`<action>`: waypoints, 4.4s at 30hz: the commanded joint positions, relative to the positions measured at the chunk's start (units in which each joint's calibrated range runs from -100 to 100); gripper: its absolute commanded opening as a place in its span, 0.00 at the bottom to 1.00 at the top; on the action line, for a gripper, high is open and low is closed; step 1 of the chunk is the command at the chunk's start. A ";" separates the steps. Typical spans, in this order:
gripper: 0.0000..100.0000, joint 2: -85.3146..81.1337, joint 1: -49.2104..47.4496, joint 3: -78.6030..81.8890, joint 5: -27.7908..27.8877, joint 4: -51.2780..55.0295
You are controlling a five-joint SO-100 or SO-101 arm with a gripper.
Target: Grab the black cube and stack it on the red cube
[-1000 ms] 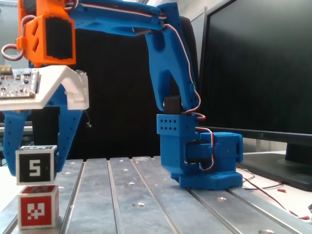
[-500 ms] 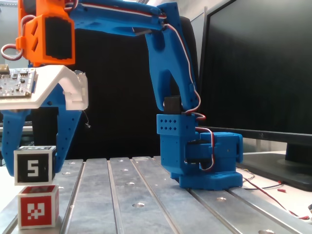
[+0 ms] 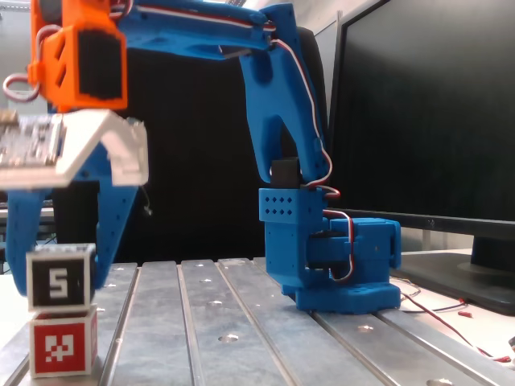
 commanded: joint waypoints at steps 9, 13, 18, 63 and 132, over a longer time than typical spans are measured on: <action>0.18 0.16 -0.66 -0.76 -0.18 -0.35; 0.18 0.16 -0.74 -1.03 -0.23 -0.35; 0.24 0.16 -0.74 -1.21 -0.23 -0.27; 0.26 -2.18 1.11 -16.68 2.66 14.61; 0.02 -106.19 27.47 94.13 17.91 -26.60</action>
